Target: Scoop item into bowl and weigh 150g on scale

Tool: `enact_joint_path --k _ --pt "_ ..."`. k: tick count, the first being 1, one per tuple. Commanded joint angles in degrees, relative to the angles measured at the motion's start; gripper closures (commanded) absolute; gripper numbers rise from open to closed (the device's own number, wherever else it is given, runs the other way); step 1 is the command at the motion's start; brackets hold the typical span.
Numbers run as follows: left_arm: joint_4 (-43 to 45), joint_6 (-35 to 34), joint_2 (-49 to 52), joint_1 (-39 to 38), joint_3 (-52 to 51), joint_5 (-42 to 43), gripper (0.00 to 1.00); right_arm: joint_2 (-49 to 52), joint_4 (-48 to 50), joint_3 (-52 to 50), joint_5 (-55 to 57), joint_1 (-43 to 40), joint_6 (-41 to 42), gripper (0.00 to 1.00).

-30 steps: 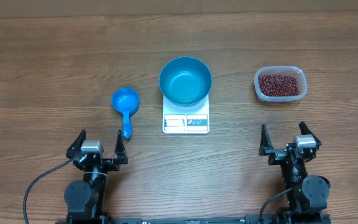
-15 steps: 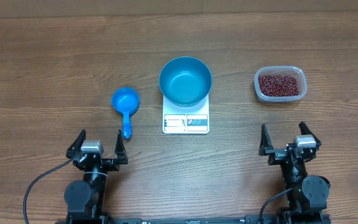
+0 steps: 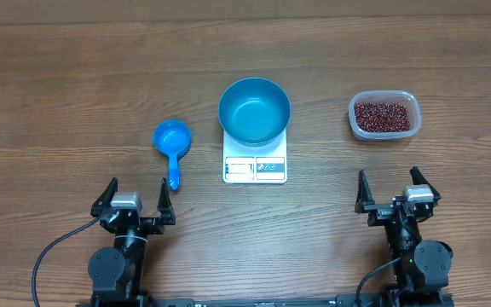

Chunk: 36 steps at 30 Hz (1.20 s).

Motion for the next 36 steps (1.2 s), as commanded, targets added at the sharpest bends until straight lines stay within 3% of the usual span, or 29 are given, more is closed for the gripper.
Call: enact_joint_path --k 1,36 --pt "-0.11 1.29 -0.44 0.31 -0.24 -0.35 0.0 -0.59 0.31 -0.59 -0.35 -0.11 -0.66 0.0" --pt "-0.09 1.27 -0.44 0.31 -0.24 -1.2 0.0 -0.59 0.31 -0.59 -0.37 -0.11 -0.66 0.0"
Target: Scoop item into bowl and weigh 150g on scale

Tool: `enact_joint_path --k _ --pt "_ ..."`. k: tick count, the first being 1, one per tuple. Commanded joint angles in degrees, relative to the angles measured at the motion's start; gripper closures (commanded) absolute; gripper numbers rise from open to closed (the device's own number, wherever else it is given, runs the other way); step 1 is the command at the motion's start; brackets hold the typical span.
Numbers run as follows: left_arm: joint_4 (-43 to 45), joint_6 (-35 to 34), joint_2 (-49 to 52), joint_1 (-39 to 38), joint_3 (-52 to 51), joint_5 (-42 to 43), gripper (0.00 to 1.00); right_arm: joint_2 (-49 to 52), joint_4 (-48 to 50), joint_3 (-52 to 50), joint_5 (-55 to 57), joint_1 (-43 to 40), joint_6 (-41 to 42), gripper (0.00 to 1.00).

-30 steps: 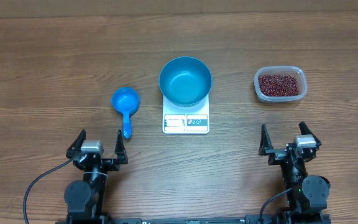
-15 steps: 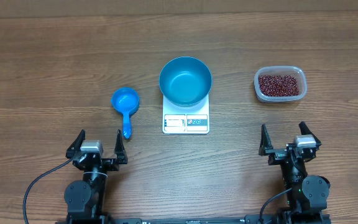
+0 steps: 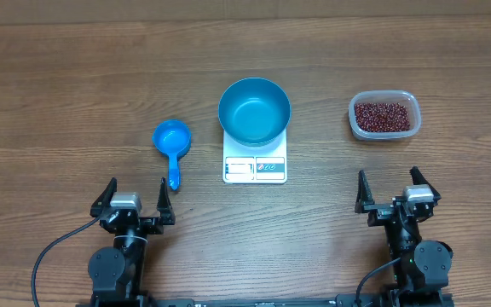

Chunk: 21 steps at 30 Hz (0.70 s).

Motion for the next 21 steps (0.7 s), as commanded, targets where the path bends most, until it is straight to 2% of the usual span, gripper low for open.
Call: enact_joint_path --k 1,8,16,21 --pt "-0.11 1.27 -0.44 0.31 -0.24 -0.72 0.0 -0.59 0.33 -0.59 -0.37 -0.11 -0.68 0.0" --pt "-2.73 1.27 -0.44 0.31 1.62 2.08 0.0 -0.59 0.33 -0.59 -0.37 -0.11 -0.68 0.0" --pt "-12.44 2.6 0.39 0.31 11.89 -0.22 0.0 -0.59 0.33 -0.59 -0.37 -0.11 -0.7 0.0" --pt "-16.63 2.6 4.79 0.31 18.12 -0.59 0.0 -0.59 0.33 -0.59 -0.35 -0.11 -0.7 0.0"
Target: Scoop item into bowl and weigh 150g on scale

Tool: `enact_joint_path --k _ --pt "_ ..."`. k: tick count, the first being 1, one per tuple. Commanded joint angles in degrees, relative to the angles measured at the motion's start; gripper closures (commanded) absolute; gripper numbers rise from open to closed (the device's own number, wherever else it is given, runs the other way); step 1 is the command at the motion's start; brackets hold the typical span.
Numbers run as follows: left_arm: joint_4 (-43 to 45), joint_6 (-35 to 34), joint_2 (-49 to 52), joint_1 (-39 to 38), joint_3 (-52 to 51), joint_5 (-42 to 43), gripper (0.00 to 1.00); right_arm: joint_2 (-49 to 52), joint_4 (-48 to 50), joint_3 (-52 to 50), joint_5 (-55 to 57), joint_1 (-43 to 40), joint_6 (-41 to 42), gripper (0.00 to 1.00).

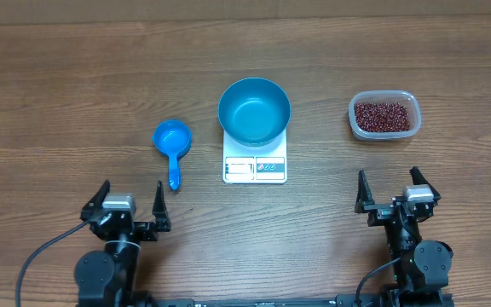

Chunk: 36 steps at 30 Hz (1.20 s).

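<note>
An empty blue bowl point(255, 111) sits on a white scale point(255, 166) at the table's middle. Left of it lies a blue scoop point(172, 143), cup away from me, handle pointing toward my left gripper. A clear tub of red beans point(384, 115) stands at the right. My left gripper point(129, 198) is open near the front edge, just below and left of the scoop's handle tip. My right gripper point(394, 188) is open near the front right, below the bean tub. Neither holds anything.
The wooden table point(58, 85) carries only these things. Black cables point(37, 260) run from both arm bases at the front edge.
My left arm has shifted slightly to the left and toward the front edge. The right arm, scoop, bowl and beans have not moved.
At both earlier moments the two grippers stood open at the front, with scoop, bowl on scale and bean tub untouched. Only now has the left arm shifted a little to the left.
</note>
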Motion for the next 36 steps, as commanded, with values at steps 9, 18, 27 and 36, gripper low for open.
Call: enact_joint_path --k 9,18,27,36 --pt "-10.23 1.33 19.37 0.31 19.65 -0.76 0.0 -0.59 0.31 -0.59 -0.35 -0.11 -0.66 0.0" --pt "-24.3 2.93 40.3 0.31 41.55 -0.15 0.01 -0.59 0.31 -0.59 -0.35 -0.11 -0.66 0.0" --pt "-41.0 2.84 59.98 0.31 61.07 -0.11 0.0 -0.59 0.31 -0.59 -0.35 -0.11 -0.66 0.0" --pt "-51.87 2.82 75.45 0.31 70.71 0.13 0.0 -0.59 0.31 -0.59 -0.35 -0.11 -0.66 0.0"
